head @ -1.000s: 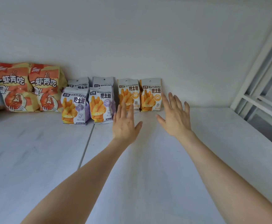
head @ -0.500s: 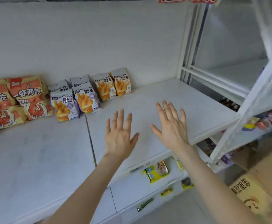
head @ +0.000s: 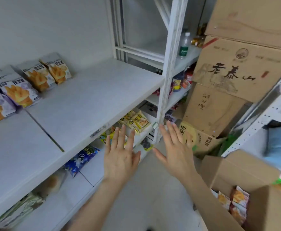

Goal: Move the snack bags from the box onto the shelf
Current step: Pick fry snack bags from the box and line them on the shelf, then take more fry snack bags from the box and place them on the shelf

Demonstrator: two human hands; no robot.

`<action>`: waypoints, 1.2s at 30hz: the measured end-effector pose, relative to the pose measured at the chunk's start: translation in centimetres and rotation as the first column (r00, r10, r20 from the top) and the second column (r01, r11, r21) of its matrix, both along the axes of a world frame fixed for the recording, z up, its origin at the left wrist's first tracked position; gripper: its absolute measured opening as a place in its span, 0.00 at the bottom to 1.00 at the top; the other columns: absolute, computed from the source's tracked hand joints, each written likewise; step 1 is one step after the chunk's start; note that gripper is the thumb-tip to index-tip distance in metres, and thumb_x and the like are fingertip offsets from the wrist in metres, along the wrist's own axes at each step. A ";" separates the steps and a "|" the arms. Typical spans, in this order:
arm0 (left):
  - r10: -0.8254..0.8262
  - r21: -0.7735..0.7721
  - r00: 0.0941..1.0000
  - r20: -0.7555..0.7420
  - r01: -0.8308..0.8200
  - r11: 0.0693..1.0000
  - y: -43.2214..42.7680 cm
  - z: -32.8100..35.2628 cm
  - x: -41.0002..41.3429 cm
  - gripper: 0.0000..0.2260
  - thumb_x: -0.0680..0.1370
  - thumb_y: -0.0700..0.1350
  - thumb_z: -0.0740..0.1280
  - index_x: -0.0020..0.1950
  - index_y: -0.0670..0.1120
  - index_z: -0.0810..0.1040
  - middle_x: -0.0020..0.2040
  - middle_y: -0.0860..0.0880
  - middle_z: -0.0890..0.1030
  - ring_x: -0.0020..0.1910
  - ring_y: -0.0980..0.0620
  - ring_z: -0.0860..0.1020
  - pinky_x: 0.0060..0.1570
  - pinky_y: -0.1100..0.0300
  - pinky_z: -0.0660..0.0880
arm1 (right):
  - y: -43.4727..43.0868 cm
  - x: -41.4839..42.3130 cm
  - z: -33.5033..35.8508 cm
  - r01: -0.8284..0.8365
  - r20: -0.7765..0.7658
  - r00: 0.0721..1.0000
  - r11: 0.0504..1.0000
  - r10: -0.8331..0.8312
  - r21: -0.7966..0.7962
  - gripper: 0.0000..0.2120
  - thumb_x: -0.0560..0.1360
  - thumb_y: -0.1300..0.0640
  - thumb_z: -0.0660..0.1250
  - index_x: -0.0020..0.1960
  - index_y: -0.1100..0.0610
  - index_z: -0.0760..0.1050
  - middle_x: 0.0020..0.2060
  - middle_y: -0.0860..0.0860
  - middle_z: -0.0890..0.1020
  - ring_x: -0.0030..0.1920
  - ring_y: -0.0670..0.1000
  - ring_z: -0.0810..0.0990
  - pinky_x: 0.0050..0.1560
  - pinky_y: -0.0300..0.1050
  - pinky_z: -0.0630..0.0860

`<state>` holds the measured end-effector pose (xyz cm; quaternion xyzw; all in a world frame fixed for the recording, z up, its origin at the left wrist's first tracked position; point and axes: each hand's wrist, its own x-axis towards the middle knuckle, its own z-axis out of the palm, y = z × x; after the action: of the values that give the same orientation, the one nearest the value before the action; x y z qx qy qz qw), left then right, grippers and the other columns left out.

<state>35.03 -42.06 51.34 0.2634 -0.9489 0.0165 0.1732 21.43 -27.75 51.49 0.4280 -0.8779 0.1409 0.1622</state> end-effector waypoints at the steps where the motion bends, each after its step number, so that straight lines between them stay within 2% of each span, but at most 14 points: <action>1: -0.043 0.004 0.999 0.009 0.043 0.999 1.4 -0.5 0.4 0.30 0.76 0.59 0.60 0.74 0.45 0.69 0.75 0.39 0.66 0.75 0.38 0.64 0.72 0.38 0.61 | 1.8 1.0 -0.4 0.045 0.010 0.999 0.999 -0.045 0.014 0.34 0.77 0.36 0.56 0.77 0.52 0.58 0.75 0.53 0.64 0.75 0.54 0.61 0.71 0.63 0.58; 5: -0.206 0.029 0.978 0.030 0.205 0.978 7.1 -2.2 2.8 0.29 0.76 0.59 0.56 0.73 0.45 0.69 0.75 0.39 0.67 0.74 0.38 0.64 0.71 0.38 0.61 | 9.0 5.4 -1.7 0.209 0.041 0.976 0.975 -0.213 0.074 0.33 0.77 0.37 0.55 0.76 0.53 0.60 0.75 0.55 0.65 0.74 0.56 0.63 0.69 0.64 0.61; 7: -0.283 0.047 0.958 0.041 0.281 0.958 9.8 -3.0 3.9 0.30 0.76 0.59 0.55 0.73 0.45 0.69 0.75 0.38 0.67 0.74 0.38 0.65 0.71 0.39 0.60 | 12.5 7.6 -2.6 0.285 0.066 0.954 0.953 -0.293 0.106 0.34 0.76 0.36 0.54 0.76 0.53 0.61 0.75 0.56 0.64 0.74 0.56 0.63 0.69 0.64 0.60; 11: -0.438 0.100 0.899 0.026 0.433 0.896 15.1 -5.0 4.9 0.29 0.77 0.58 0.57 0.73 0.44 0.69 0.73 0.39 0.69 0.73 0.38 0.67 0.70 0.39 0.64 | 19.3 11.1 -4.4 0.404 0.112 0.901 0.905 -0.418 0.133 0.34 0.76 0.36 0.53 0.76 0.54 0.61 0.74 0.57 0.66 0.72 0.58 0.66 0.67 0.63 0.63; 13: -0.509 0.154 0.860 0.032 0.499 0.853 17.8 -6.4 4.7 0.28 0.77 0.57 0.58 0.72 0.43 0.70 0.73 0.39 0.70 0.72 0.38 0.68 0.68 0.39 0.65 | 22.6 12.3 -5.5 0.461 0.158 0.863 0.877 -0.479 0.137 0.34 0.76 0.36 0.53 0.76 0.54 0.59 0.73 0.57 0.67 0.72 0.58 0.68 0.66 0.63 0.65; 18: -0.633 0.294 0.770 0.080 0.588 0.753 24.9 -9.6 2.9 0.28 0.76 0.57 0.57 0.70 0.42 0.72 0.70 0.40 0.73 0.68 0.39 0.73 0.65 0.43 0.71 | 30.5 14.1 -8.6 0.609 0.229 0.739 0.774 -0.633 0.176 0.34 0.76 0.36 0.53 0.76 0.55 0.62 0.73 0.58 0.67 0.70 0.59 0.70 0.65 0.61 0.68; 22: -0.673 0.398 0.739 0.032 0.608 0.687 29.9 -12.1 0.2 0.27 0.76 0.52 0.68 0.72 0.41 0.70 0.71 0.40 0.72 0.70 0.39 0.71 0.66 0.48 0.70 | 35.9 13.4 -10.9 0.689 0.277 0.642 0.697 -0.715 0.201 0.36 0.76 0.35 0.52 0.76 0.55 0.60 0.73 0.58 0.68 0.68 0.59 0.71 0.64 0.59 0.70; 27: -0.663 0.549 0.747 0.047 0.535 0.642 34.6 -15.2 -5.0 0.28 0.79 0.53 0.64 0.77 0.45 0.63 0.75 0.43 0.66 0.75 0.43 0.62 0.70 0.49 0.67 | 41.0 9.8 -14.0 0.731 0.358 0.538 0.634 -0.763 0.252 0.38 0.74 0.33 0.49 0.77 0.54 0.58 0.74 0.58 0.65 0.71 0.59 0.69 0.66 0.58 0.67; 29: -0.649 0.553 0.759 0.050 0.520 0.650 36.1 -16.3 -7.4 0.28 0.79 0.52 0.64 0.77 0.45 0.62 0.76 0.44 0.65 0.75 0.44 0.62 0.68 0.49 0.69 | 42.5 7.5 -15.5 0.727 0.376 0.524 0.631 -0.764 0.269 0.38 0.75 0.33 0.50 0.77 0.55 0.56 0.75 0.58 0.63 0.72 0.59 0.66 0.68 0.57 0.65; 32: -0.629 0.550 0.775 0.057 0.502 0.668 37.7 -18.2 -10.9 0.27 0.80 0.52 0.64 0.76 0.45 0.63 0.74 0.45 0.67 0.73 0.46 0.64 0.64 0.51 0.72 | 44.0 3.9 -17.9 0.706 0.409 0.518 0.645 -0.751 0.290 0.36 0.78 0.37 0.57 0.78 0.54 0.53 0.77 0.57 0.59 0.75 0.57 0.61 0.70 0.55 0.62; 36: -0.620 0.570 0.778 0.097 0.468 0.676 38.9 -21.5 -15.6 0.27 0.80 0.51 0.63 0.77 0.44 0.62 0.74 0.45 0.66 0.74 0.46 0.63 0.63 0.51 0.72 | 45.0 -1.0 -21.2 0.691 0.457 0.506 0.661 -0.731 0.292 0.36 0.77 0.37 0.58 0.79 0.53 0.52 0.77 0.56 0.58 0.75 0.56 0.60 0.71 0.54 0.61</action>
<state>19.41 -3.17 29.88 -0.0033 -0.9663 -0.2536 -0.0442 20.44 17.23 30.30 -0.0225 -0.9873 0.1443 -0.0633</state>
